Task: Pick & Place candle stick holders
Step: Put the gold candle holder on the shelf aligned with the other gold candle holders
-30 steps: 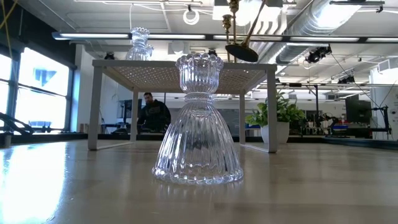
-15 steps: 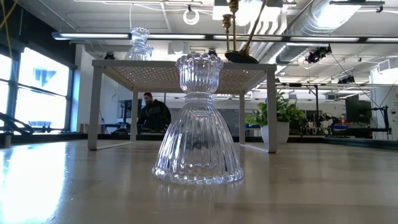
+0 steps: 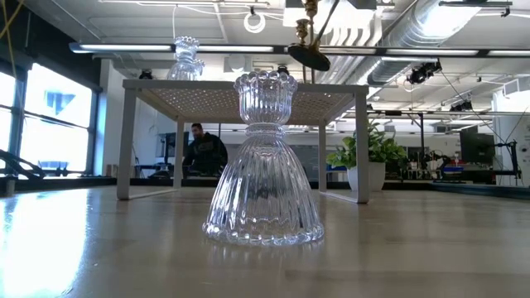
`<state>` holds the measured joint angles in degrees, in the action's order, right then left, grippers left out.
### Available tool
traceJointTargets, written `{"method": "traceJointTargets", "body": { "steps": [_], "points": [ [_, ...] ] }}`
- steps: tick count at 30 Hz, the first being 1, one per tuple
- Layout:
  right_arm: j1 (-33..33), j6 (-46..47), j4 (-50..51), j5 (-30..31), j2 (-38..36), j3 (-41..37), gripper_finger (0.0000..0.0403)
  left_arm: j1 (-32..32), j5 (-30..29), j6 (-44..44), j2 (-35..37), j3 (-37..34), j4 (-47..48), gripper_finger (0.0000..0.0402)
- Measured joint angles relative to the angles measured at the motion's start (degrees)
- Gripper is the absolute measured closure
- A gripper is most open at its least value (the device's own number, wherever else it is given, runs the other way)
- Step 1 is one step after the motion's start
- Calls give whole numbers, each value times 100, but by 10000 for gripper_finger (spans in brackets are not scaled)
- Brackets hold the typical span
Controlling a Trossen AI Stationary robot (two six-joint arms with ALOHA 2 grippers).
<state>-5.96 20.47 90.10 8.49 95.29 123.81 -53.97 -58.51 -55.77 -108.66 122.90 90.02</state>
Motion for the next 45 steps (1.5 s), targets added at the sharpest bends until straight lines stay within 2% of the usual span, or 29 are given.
{"method": "traceJointTargets", "body": {
  "steps": [19, 29, 45],
  "points": [
    [35, 19, -8, -158, -51, -4, 293, 1, 74, -1, 0, -2, -1, 247],
    [312, 24, -6, -54, -246, -4, 293, 1, 73, -2, -4, -673, -15, 247],
    [256, 96, -1, -197, -426, -560, 293, 1, -41, -133, -2, -726, -4, 247]
  ]
}}
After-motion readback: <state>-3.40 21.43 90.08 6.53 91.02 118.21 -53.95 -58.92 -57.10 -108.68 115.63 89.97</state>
